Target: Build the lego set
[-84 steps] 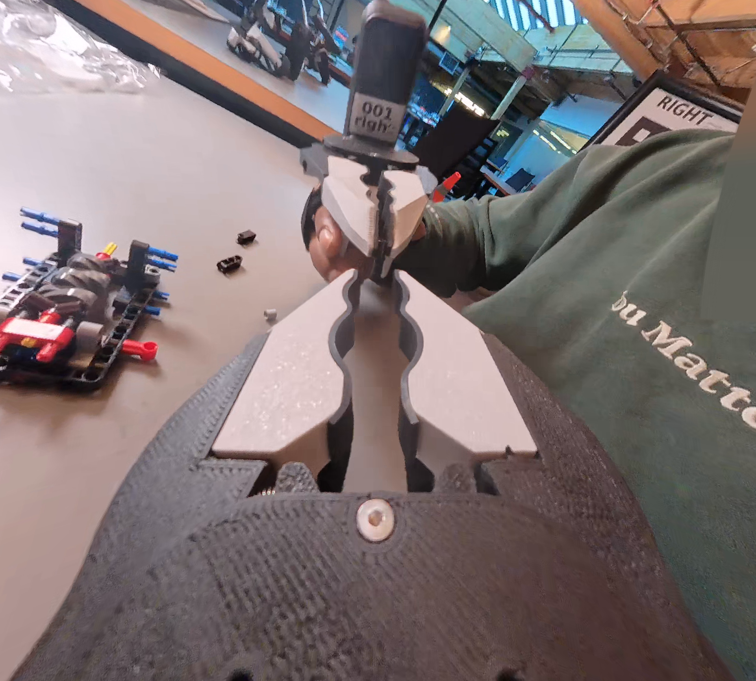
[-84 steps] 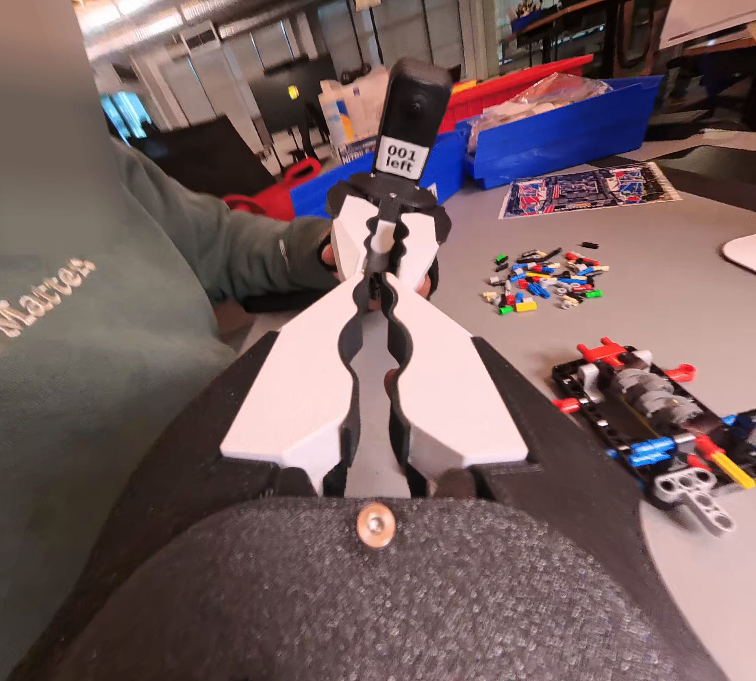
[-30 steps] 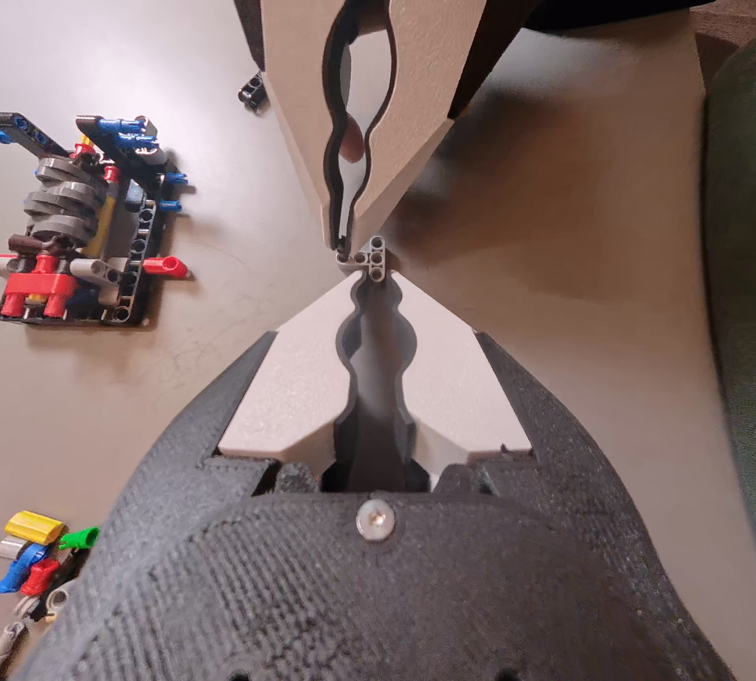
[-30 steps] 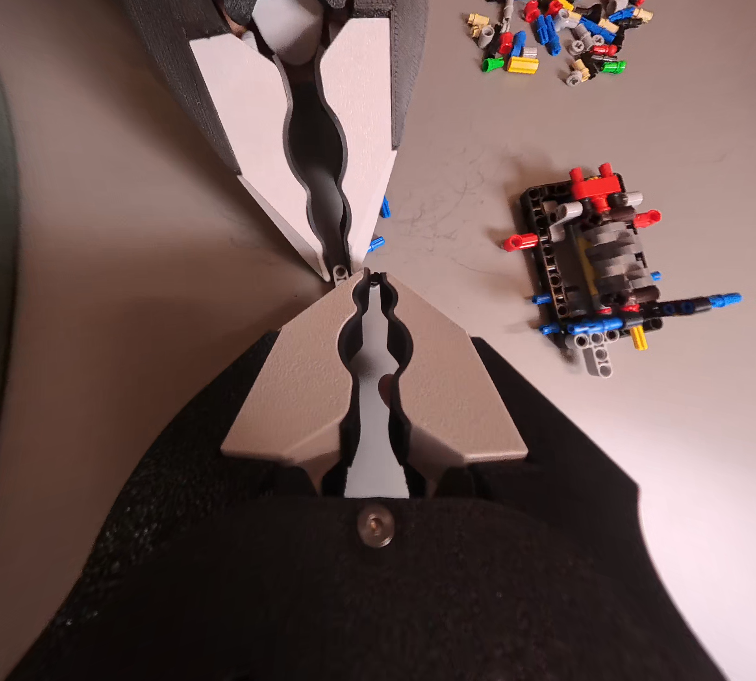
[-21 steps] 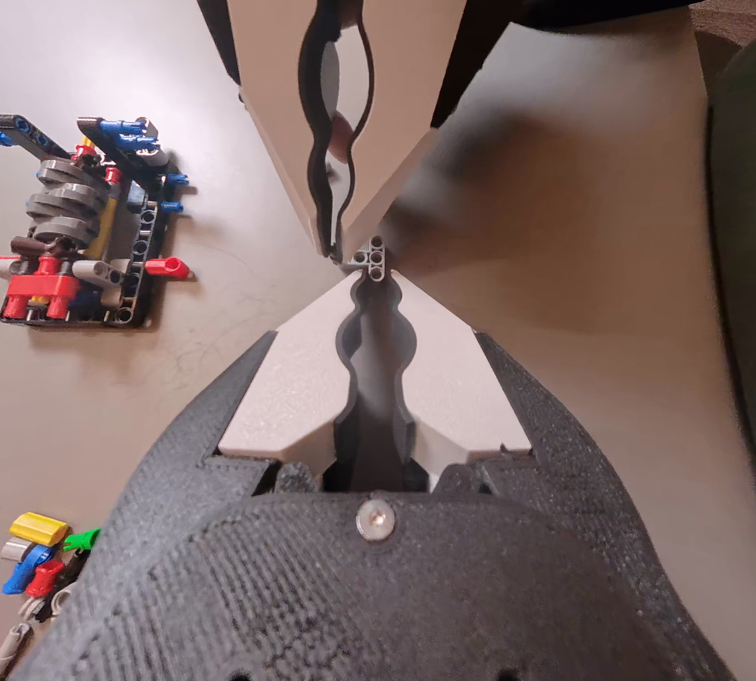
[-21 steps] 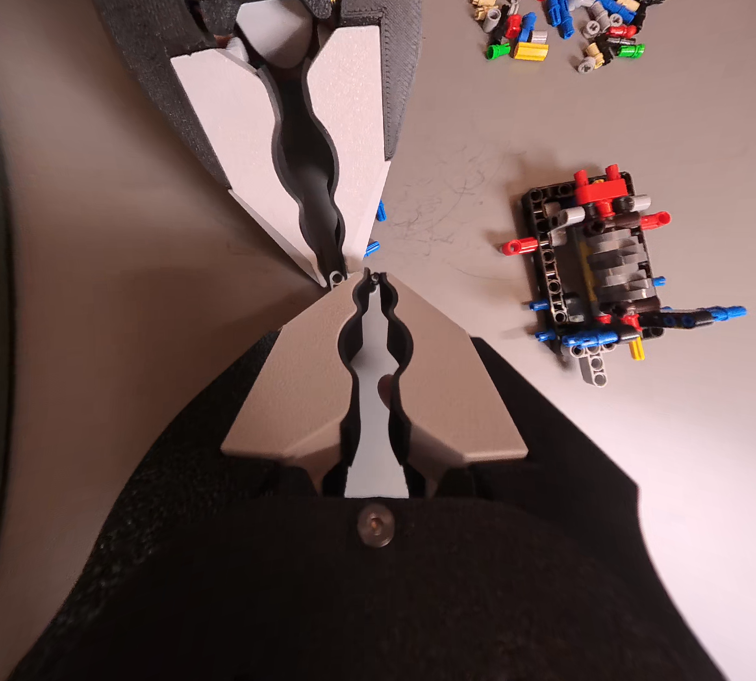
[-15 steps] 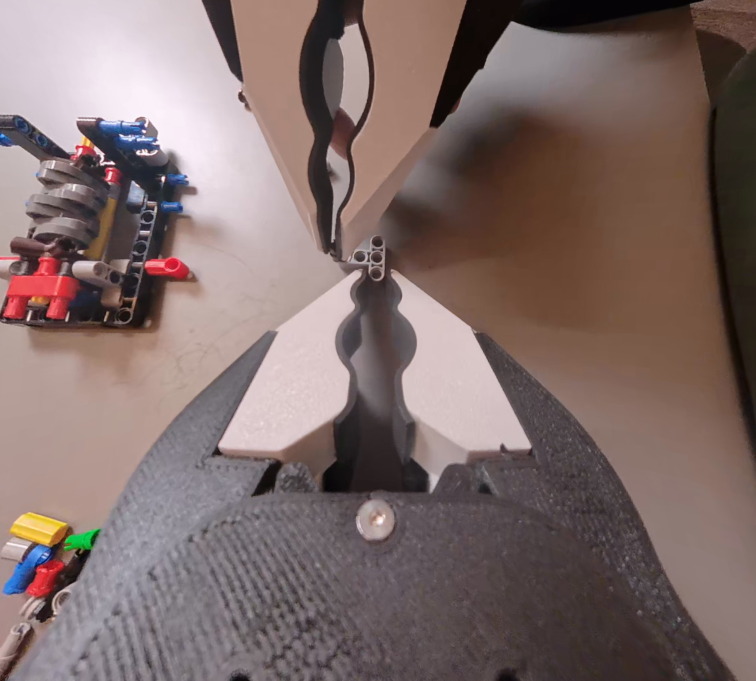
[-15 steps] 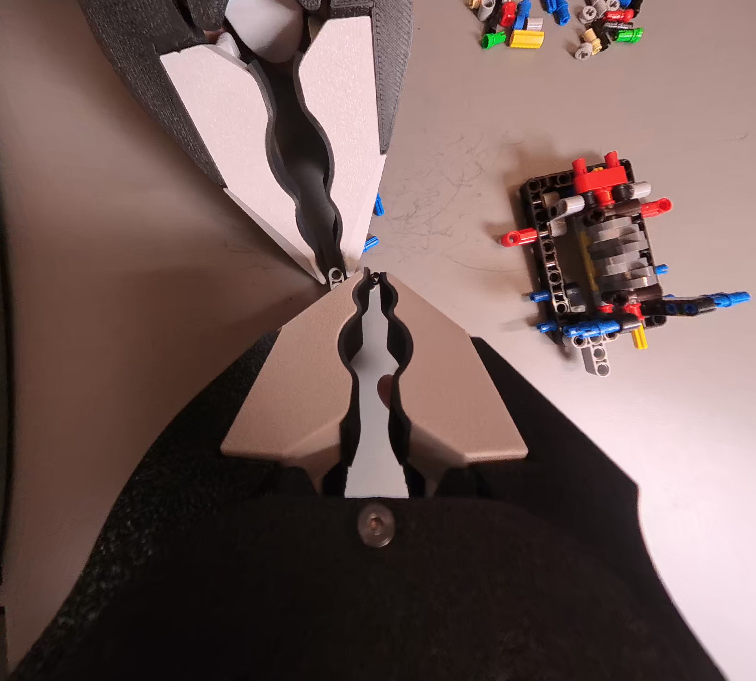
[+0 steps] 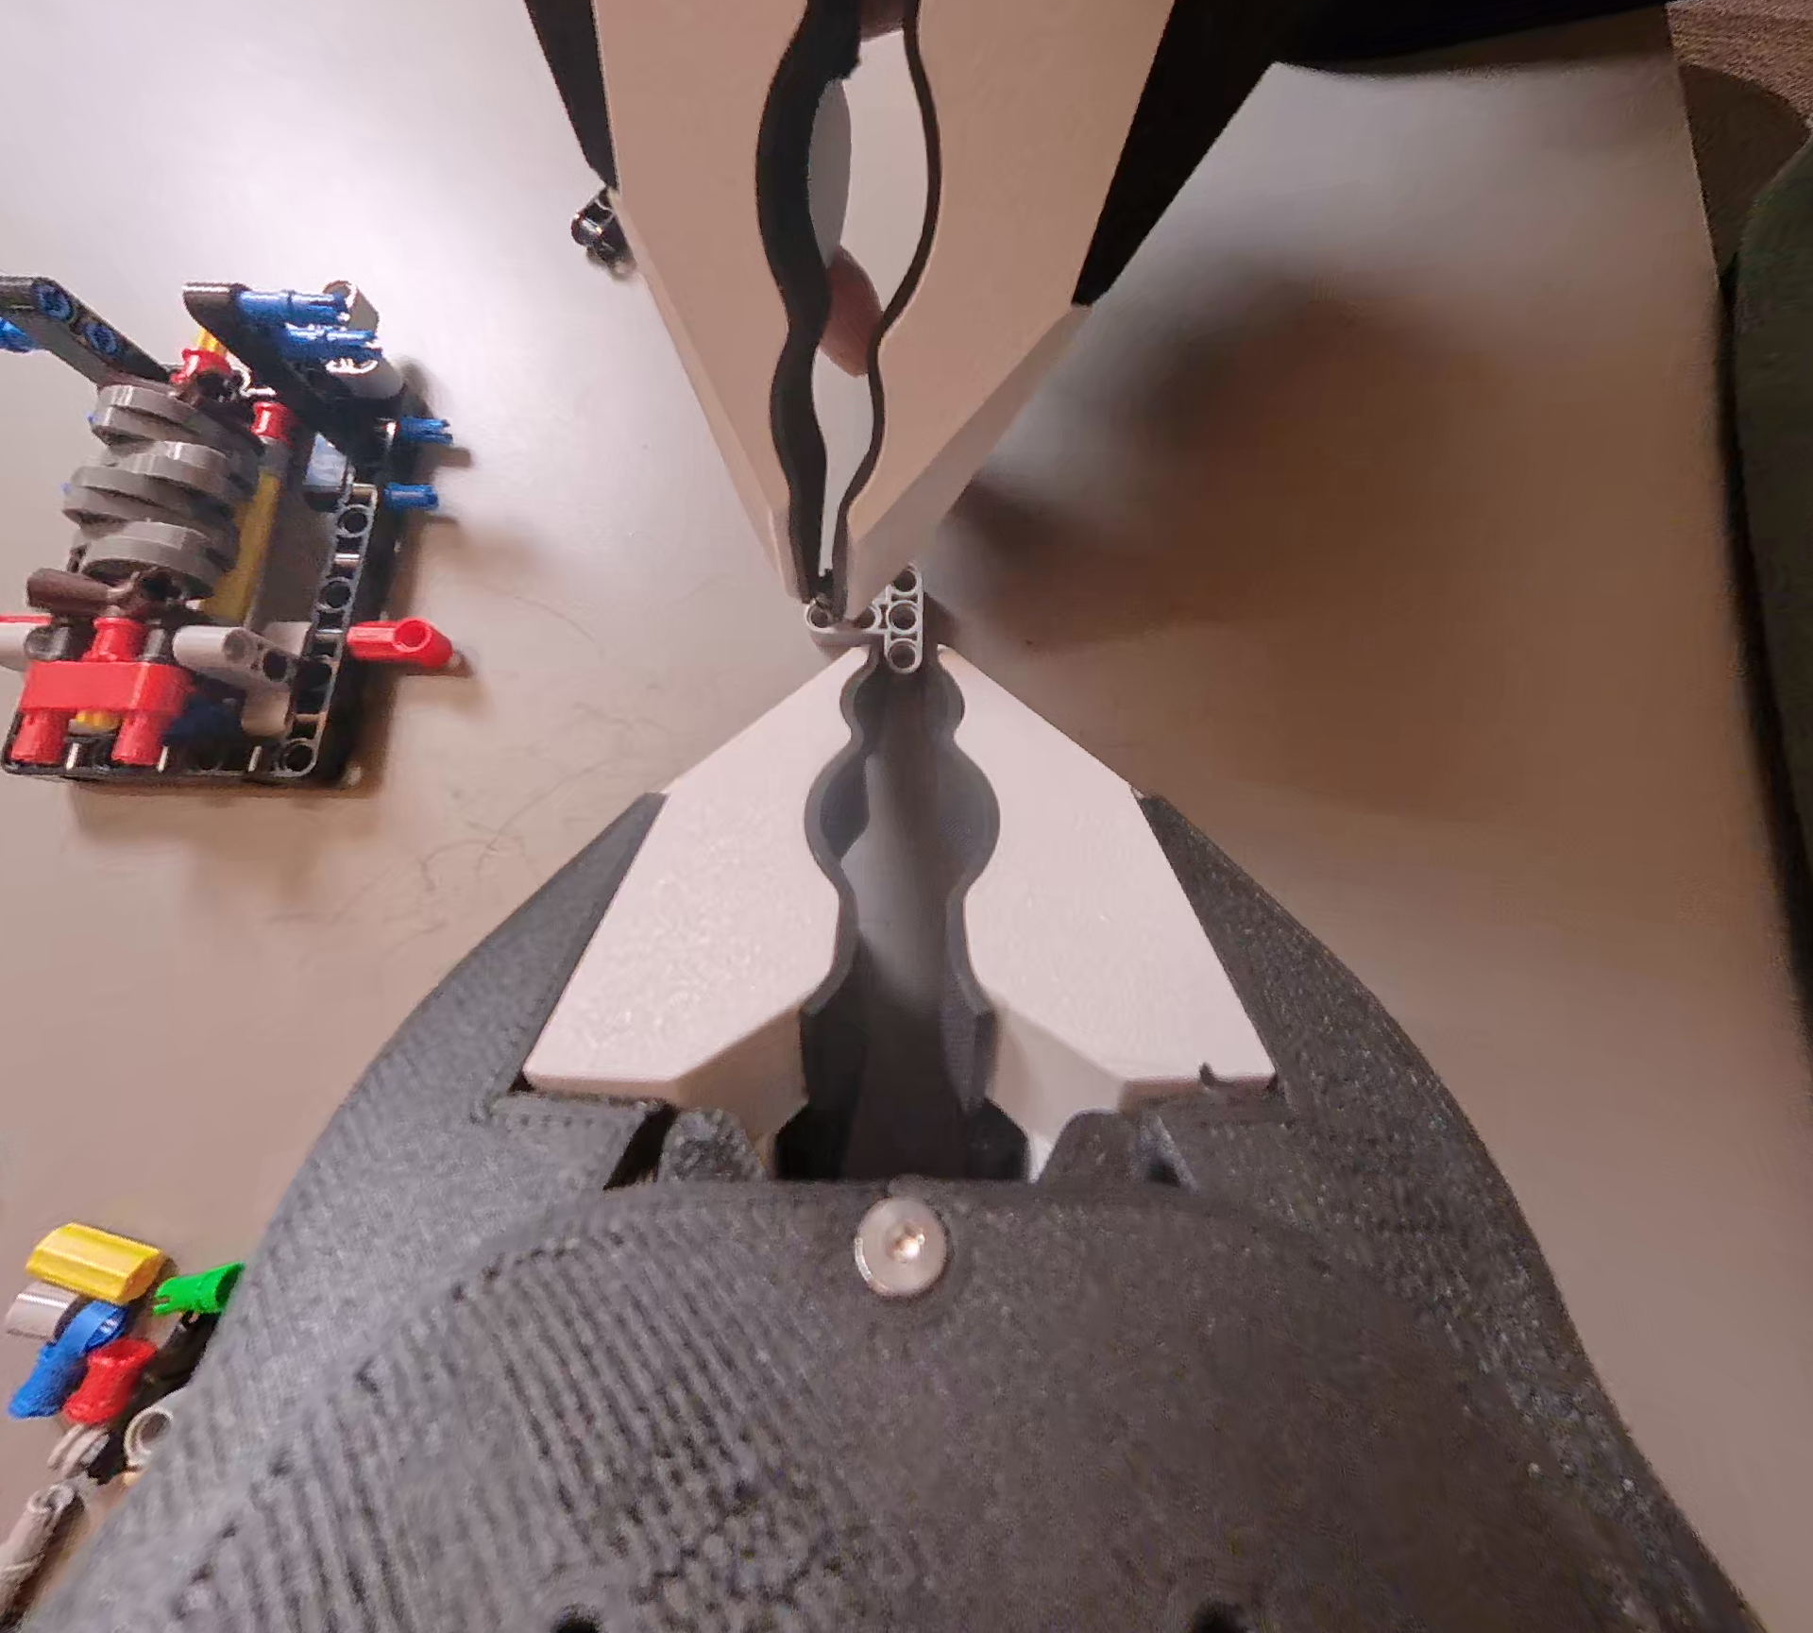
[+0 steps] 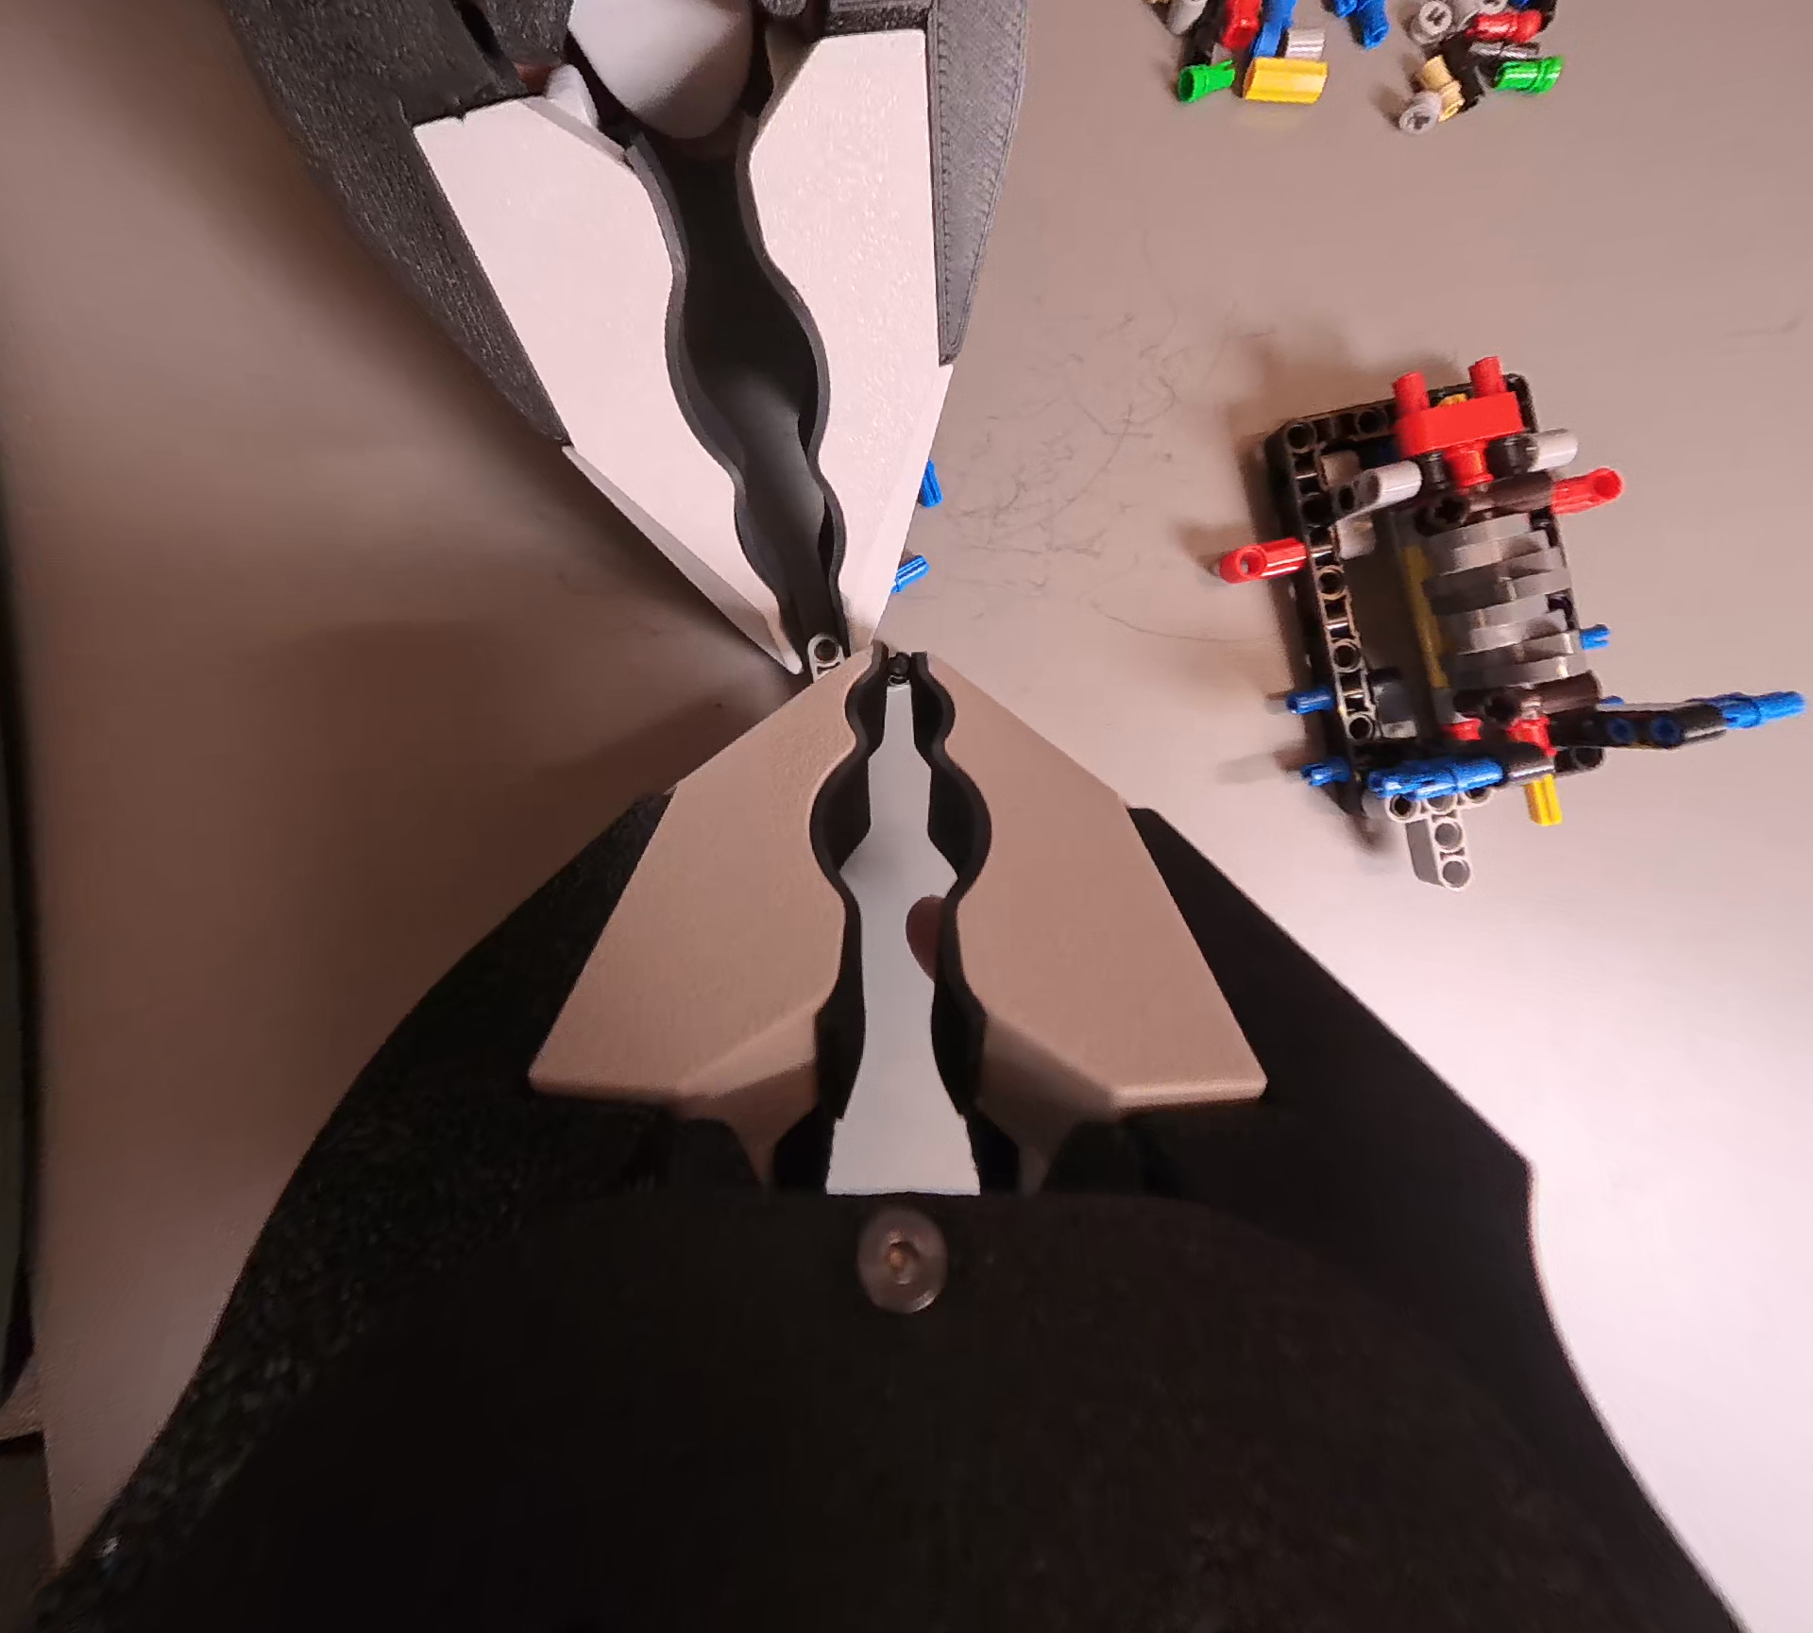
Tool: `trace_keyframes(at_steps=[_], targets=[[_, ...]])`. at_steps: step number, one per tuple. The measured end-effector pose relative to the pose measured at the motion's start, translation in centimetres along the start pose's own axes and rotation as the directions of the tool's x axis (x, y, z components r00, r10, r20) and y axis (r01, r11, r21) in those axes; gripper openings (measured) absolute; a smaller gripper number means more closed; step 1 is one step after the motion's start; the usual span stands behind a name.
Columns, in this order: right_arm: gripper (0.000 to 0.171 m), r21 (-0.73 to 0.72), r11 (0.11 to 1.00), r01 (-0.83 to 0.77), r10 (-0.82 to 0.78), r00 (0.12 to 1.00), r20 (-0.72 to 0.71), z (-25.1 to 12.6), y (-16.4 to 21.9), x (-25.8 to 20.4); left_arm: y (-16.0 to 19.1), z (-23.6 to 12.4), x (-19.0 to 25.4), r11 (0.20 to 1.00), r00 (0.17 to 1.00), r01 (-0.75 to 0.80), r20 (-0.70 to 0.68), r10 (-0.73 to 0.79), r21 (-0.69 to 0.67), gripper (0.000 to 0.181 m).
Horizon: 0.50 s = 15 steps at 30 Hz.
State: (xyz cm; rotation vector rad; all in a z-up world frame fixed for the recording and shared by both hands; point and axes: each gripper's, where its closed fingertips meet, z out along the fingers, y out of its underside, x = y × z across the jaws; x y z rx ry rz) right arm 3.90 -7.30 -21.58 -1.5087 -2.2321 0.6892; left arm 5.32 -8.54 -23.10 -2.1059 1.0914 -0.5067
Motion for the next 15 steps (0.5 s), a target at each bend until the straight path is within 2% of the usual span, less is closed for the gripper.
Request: trace_keyframes(at_steps=[10,15], targets=[[0.002,-0.019,1.000,0.003,-0.003,1.000,-0.001,0.23,0.01,0.20,0.00,0.00,0.01,1.000,1.000,-0.004,0.000,0.004,-0.002,0.006],[0.004,-0.134,0.987,0.090,-0.093,0.995,-0.019,0.74,0.76,0.09,0.02,0.01,0.04,1.000,1.000,-0.013,0.003,0.013,-0.003,0.006]])
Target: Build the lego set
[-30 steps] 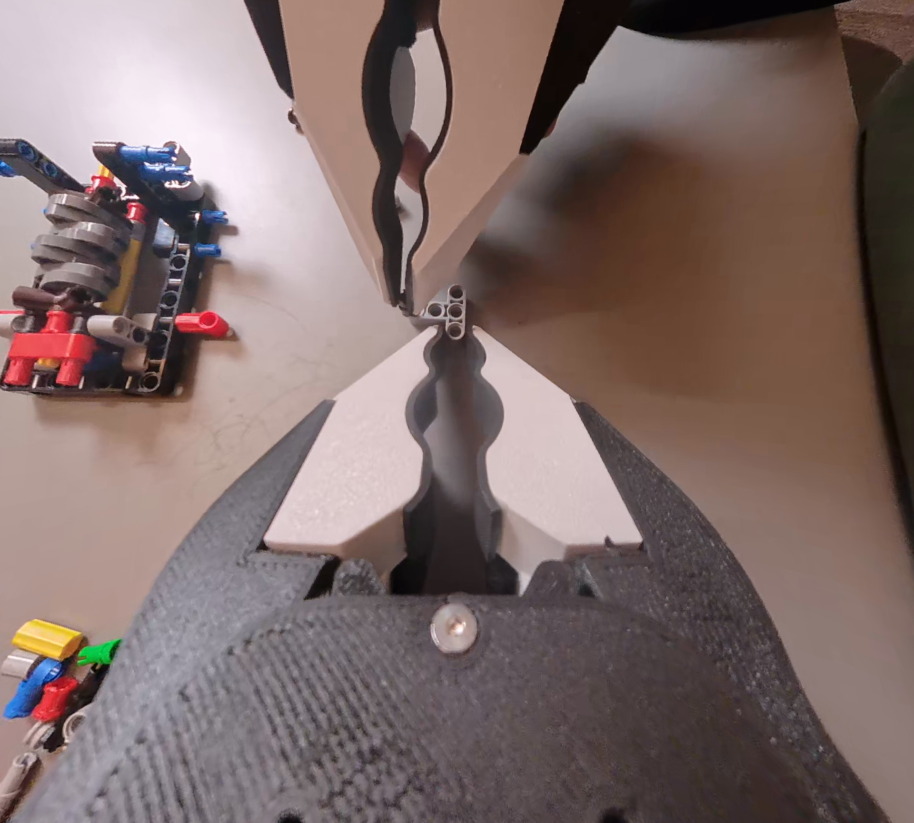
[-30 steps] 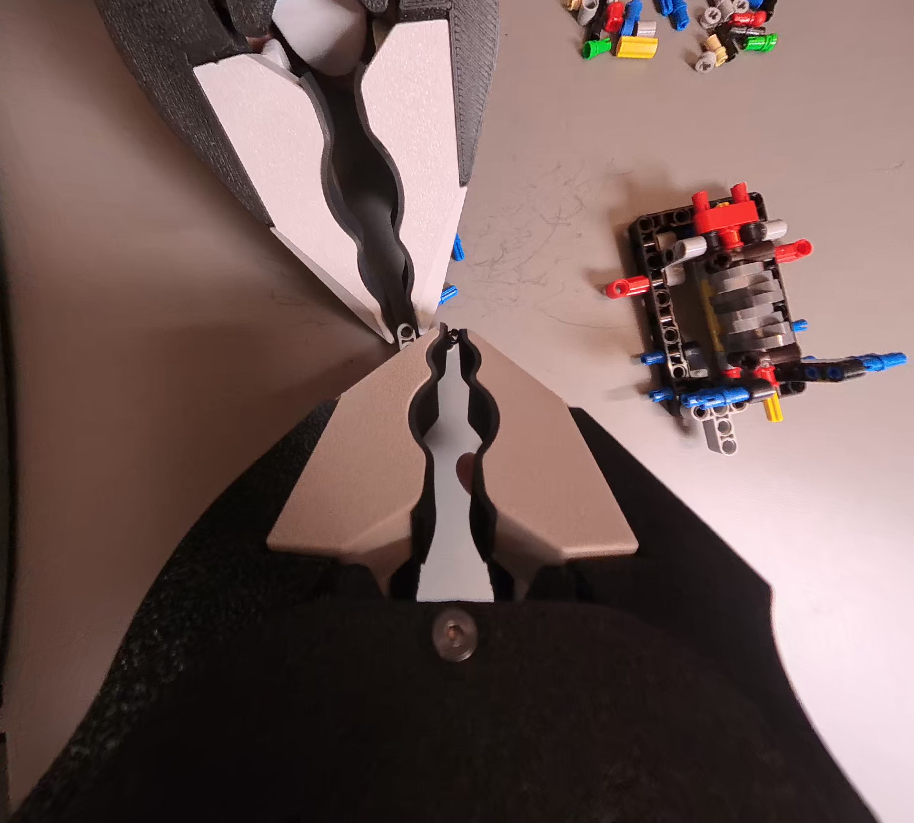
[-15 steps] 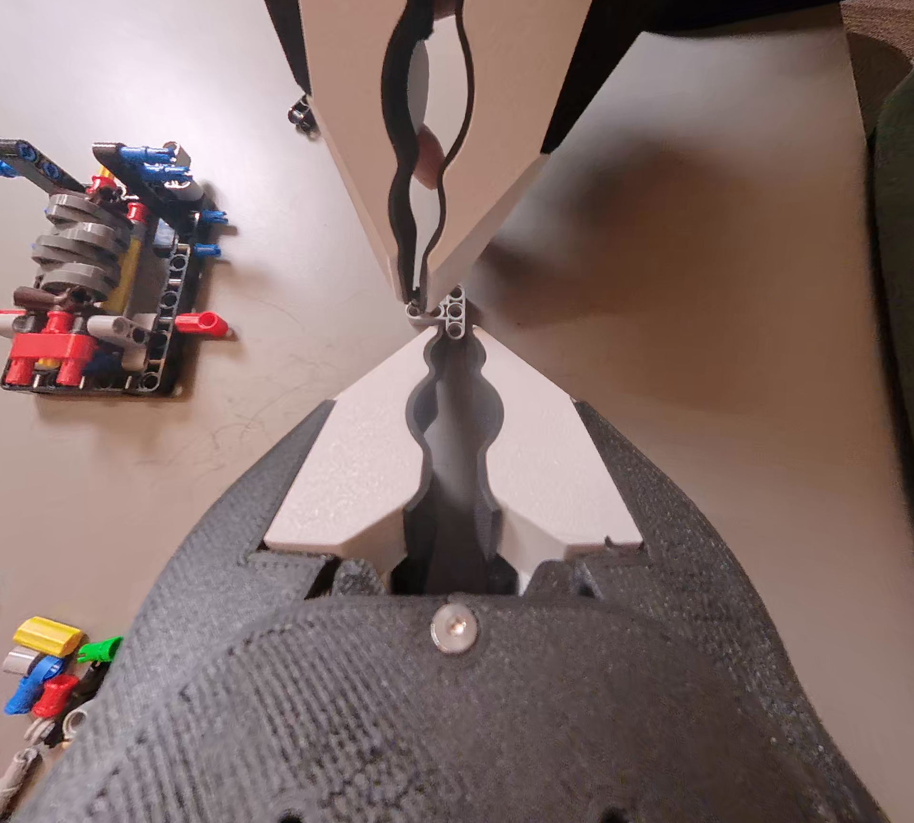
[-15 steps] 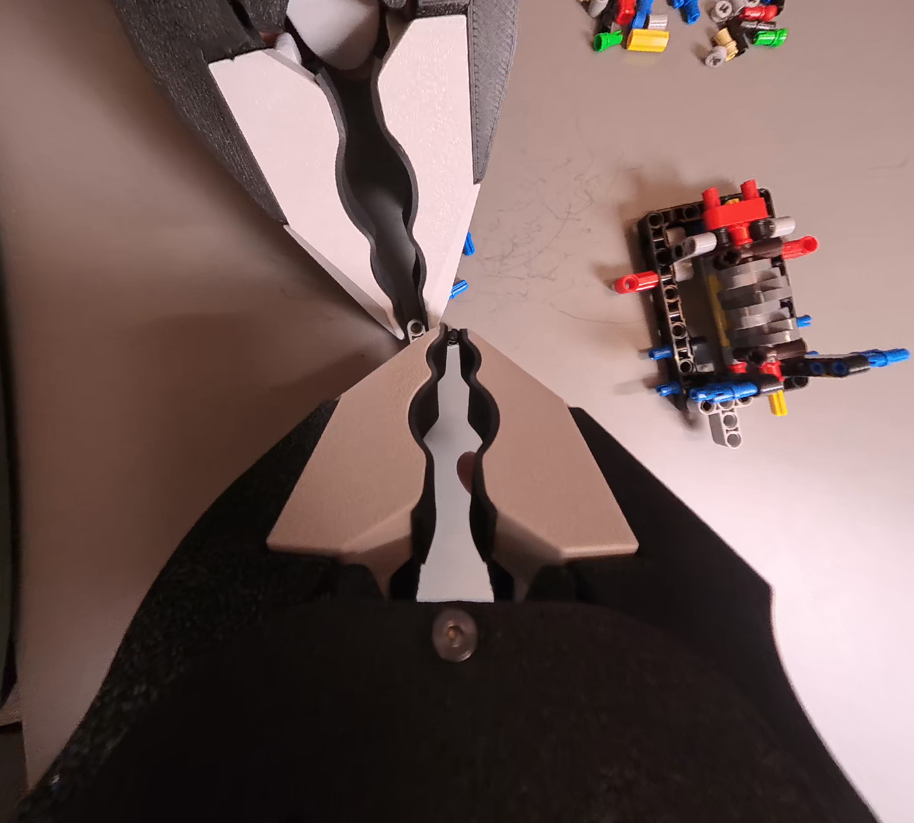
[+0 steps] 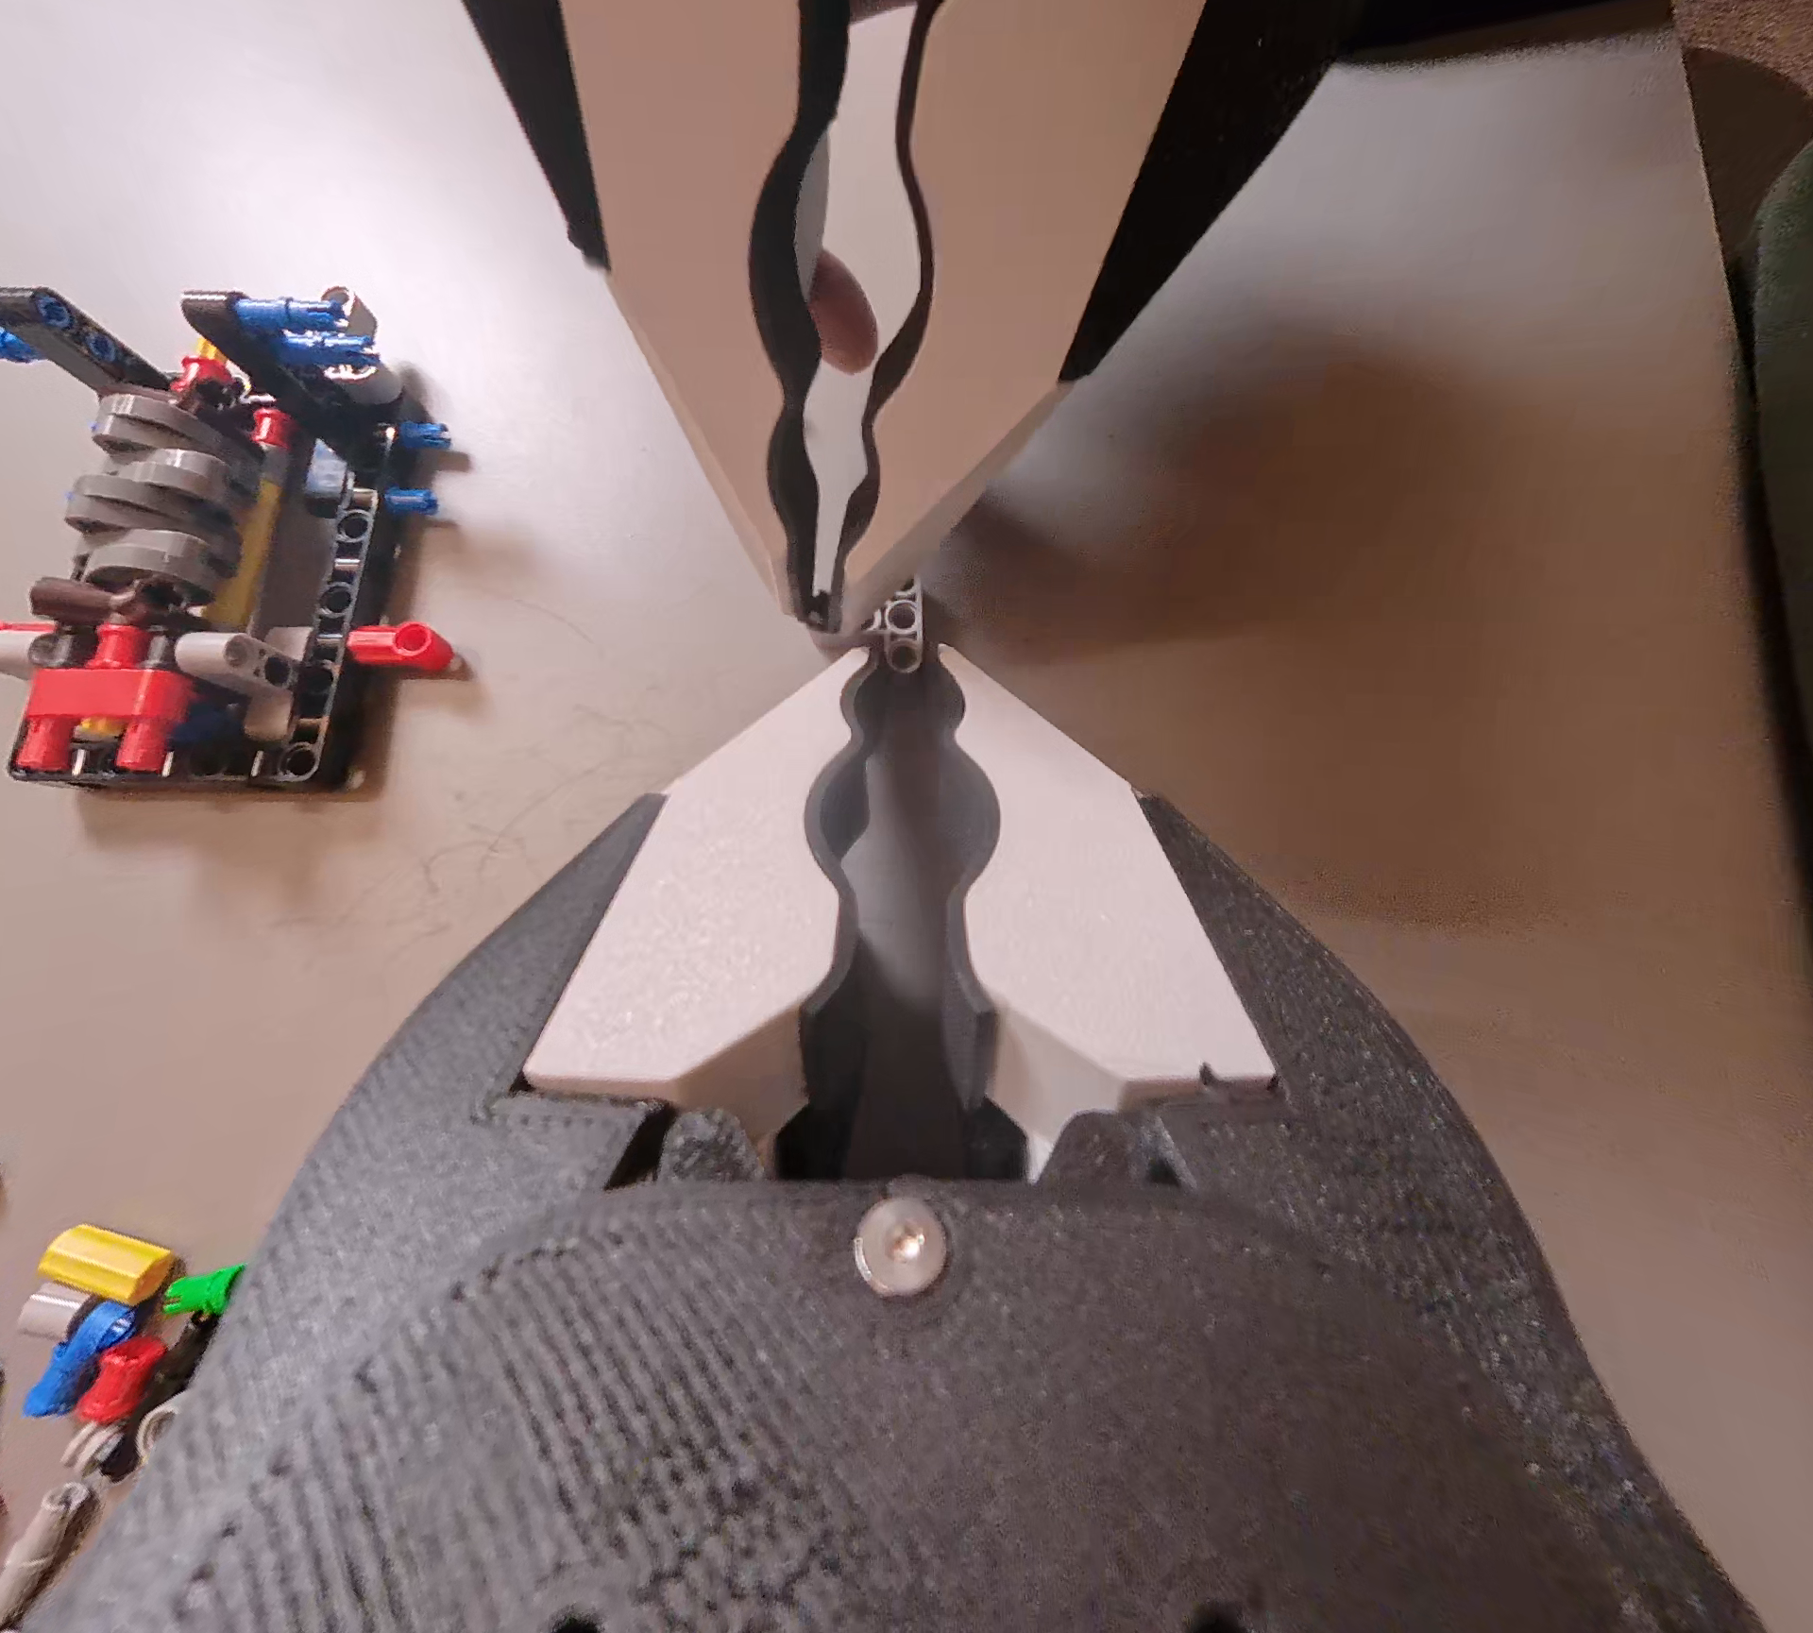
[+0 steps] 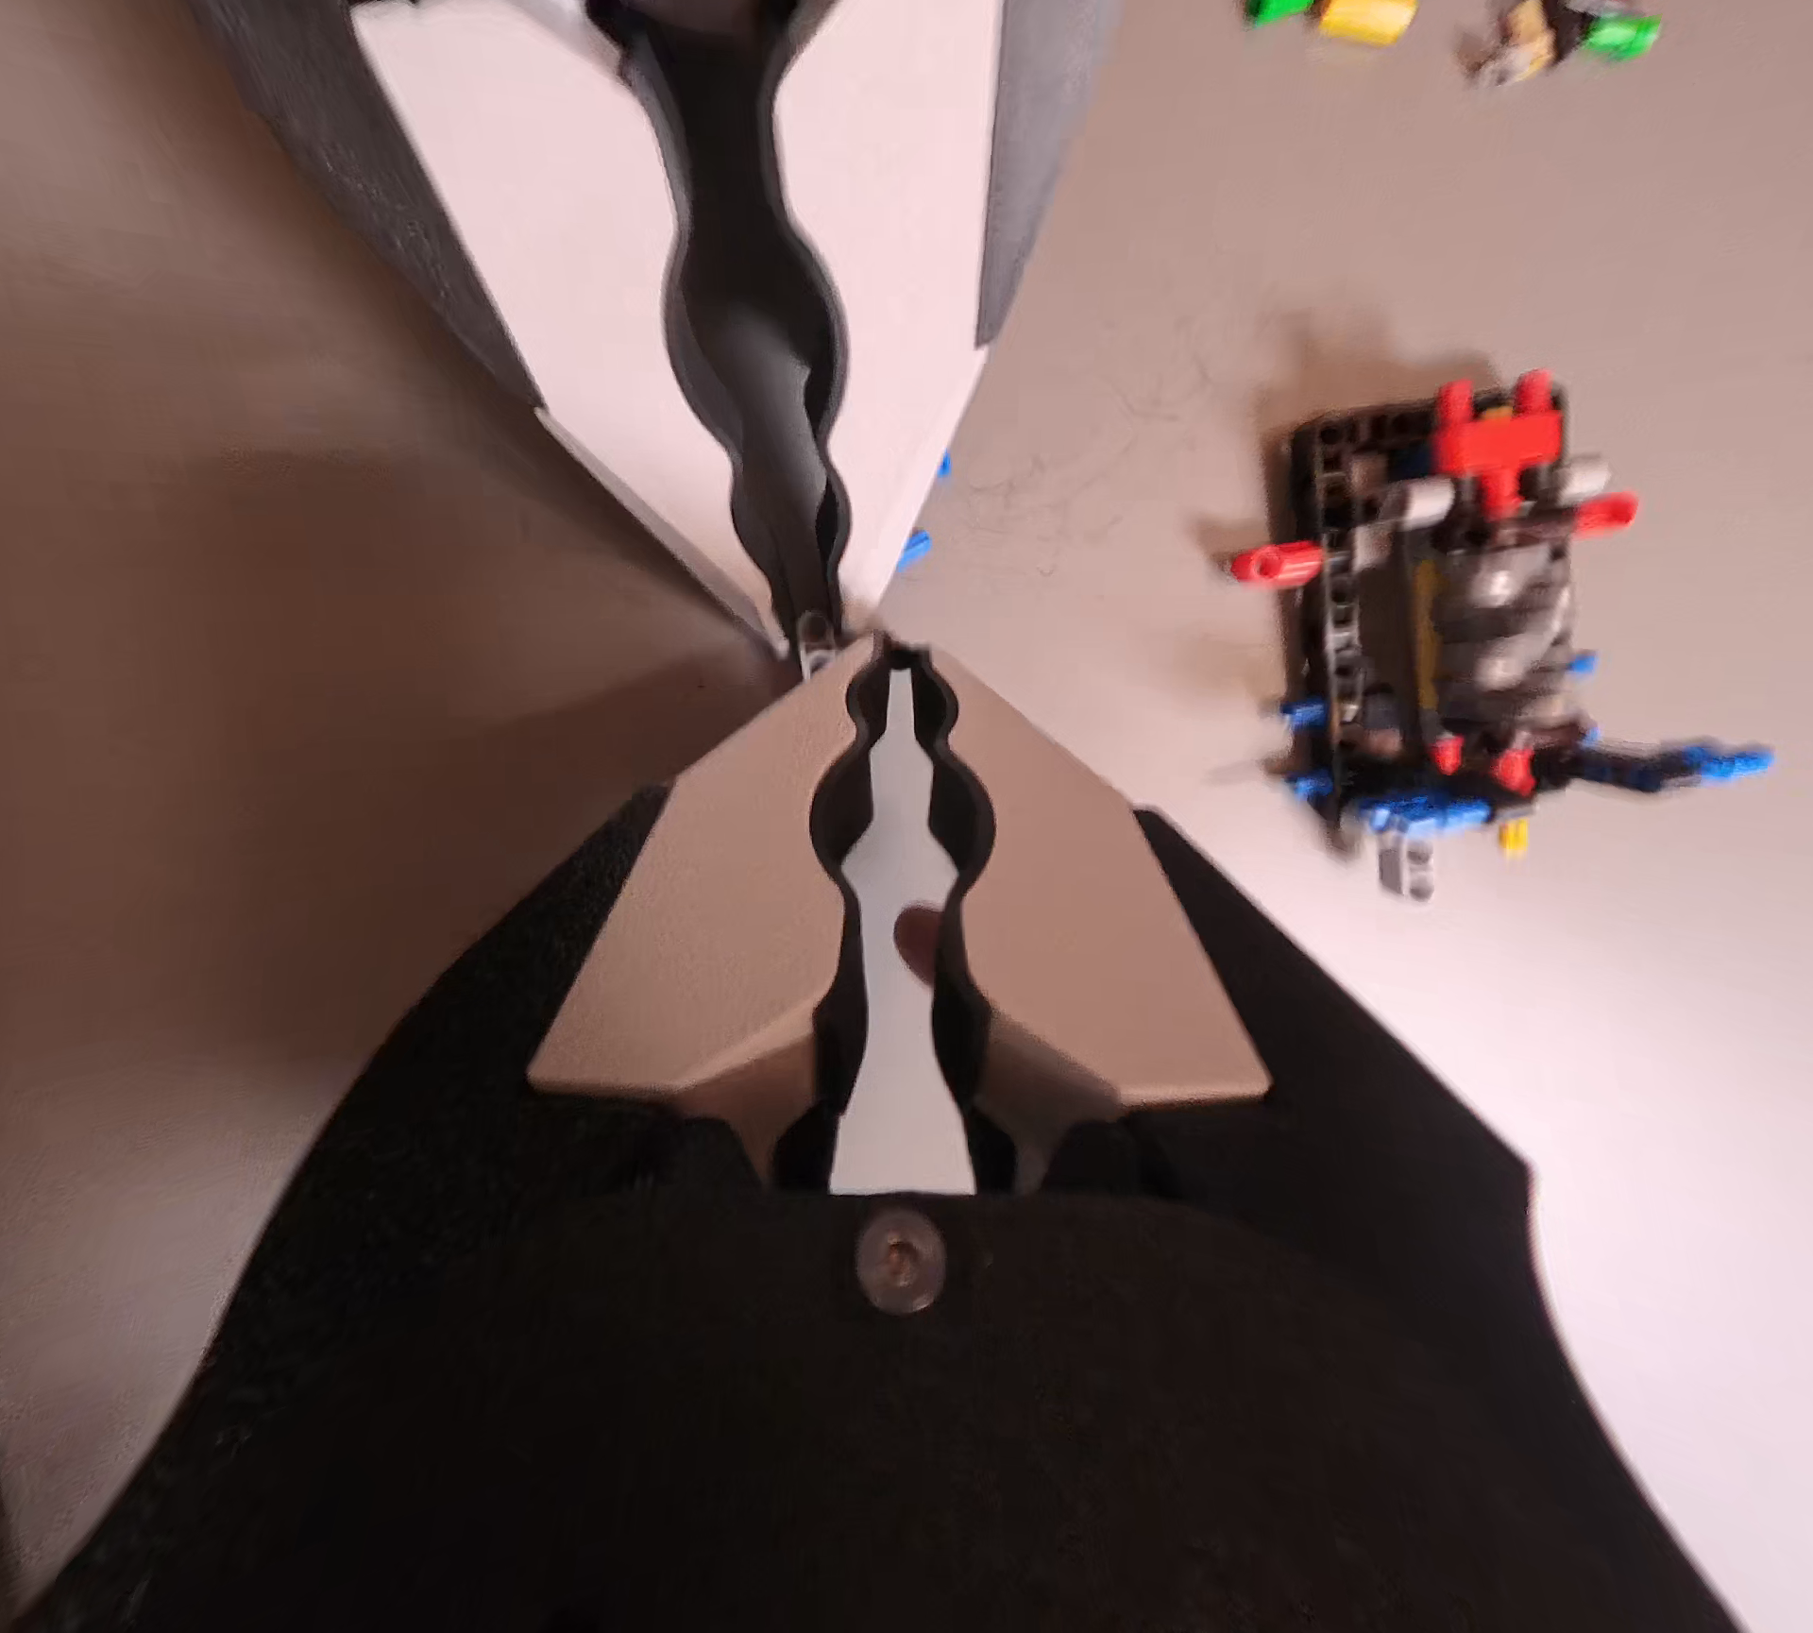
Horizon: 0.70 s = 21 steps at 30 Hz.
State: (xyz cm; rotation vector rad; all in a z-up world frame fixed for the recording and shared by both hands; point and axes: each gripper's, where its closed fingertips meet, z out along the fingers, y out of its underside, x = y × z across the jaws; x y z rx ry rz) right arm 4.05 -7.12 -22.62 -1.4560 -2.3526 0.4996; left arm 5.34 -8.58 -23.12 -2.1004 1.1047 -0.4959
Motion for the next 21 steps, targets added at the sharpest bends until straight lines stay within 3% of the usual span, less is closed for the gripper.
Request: trace_keyframes(at_steps=[12,15,18,21], targets=[[0.003,0.050,0.996,-0.075,0.072,0.995,0.064,0.0,-0.3,0.0,0.0,0.0,0.0,1.000,1.000,-0.017,-0.006,0.017,-0.001,0.006],[0.020,0.148,0.978,-0.146,0.130,0.985,0.115,-1.1,-0.7,-0.2,0.0,0.0,0.1,1.000,1.000,-0.017,-0.007,0.017,-0.002,0.006],[0.008,0.175,0.975,-0.135,0.127,0.990,0.056,-1.8,-0.5,0.5,0.0,0.0,0.1,1.000,1.000,-0.015,-0.014,0.015,-0.002,0.006],[0.007,0.200,0.965,-0.169,0.153,0.984,0.094,-1.4,-1.0,-0.1,0.0,0.0,0.1,1.000,1.000,-0.017,-0.012,0.017,-0.003,0.006]])
